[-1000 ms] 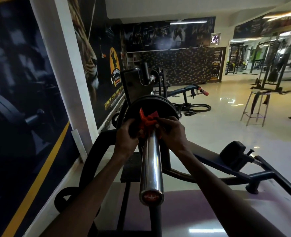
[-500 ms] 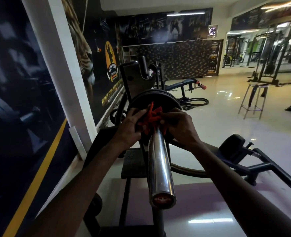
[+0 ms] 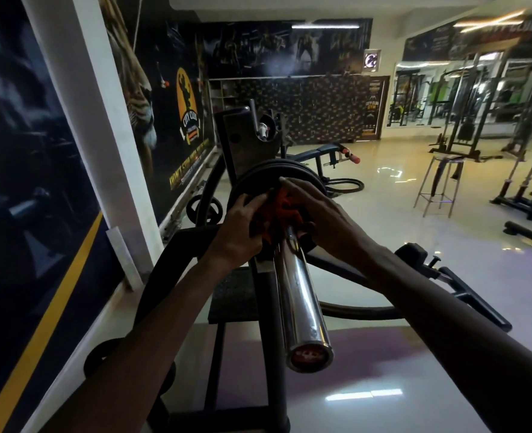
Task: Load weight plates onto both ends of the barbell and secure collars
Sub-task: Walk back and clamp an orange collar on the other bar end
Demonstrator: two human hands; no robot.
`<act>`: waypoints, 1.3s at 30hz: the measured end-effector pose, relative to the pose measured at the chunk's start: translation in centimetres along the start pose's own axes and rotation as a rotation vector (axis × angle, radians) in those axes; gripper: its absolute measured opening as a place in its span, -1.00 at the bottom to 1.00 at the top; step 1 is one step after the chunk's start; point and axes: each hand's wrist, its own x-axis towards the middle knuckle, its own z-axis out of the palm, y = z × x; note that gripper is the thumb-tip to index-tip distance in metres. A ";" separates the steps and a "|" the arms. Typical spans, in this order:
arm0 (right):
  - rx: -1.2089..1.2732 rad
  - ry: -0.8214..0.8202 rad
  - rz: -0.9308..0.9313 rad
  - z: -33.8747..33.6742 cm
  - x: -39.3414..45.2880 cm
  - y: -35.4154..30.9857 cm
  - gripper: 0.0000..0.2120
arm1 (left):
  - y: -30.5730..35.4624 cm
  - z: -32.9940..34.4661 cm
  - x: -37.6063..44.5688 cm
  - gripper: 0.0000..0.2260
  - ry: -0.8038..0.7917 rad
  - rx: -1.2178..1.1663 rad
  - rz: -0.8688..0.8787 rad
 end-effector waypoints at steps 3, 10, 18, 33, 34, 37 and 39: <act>0.011 0.062 0.041 0.0 0.1 0.0 -0.18 | -0.8 0.3 -0.5 -0.59 0.097 -0.024 -0.016; 0.075 0.198 0.107 0.7 -0.6 0.1 -0.40 | -1.0 0.6 -1.0 -0.69 0.150 -0.037 0.078; 0.123 0.329 0.199 1.7 -1.6 0.0 -0.67 | -0.7 1.1 -1.3 -0.77 0.174 -0.025 0.065; 0.130 0.246 0.405 -0.2 -1.0 -2.7 -0.78 | 0.9 -0.4 -0.6 -0.80 0.065 0.074 -0.058; 0.128 0.229 0.416 -0.2 -1.1 -3.0 -0.77 | 1.2 -0.6 -0.8 -0.78 0.055 0.075 -0.073; 0.155 0.190 0.411 -0.8 -1.7 -3.6 -0.71 | 1.7 -1.2 -1.7 -0.73 0.088 0.077 -0.096; 0.150 0.212 0.374 -1.0 -2.2 -4.1 -0.70 | 2.3 -2.1 -2.7 -0.74 0.105 0.064 -0.103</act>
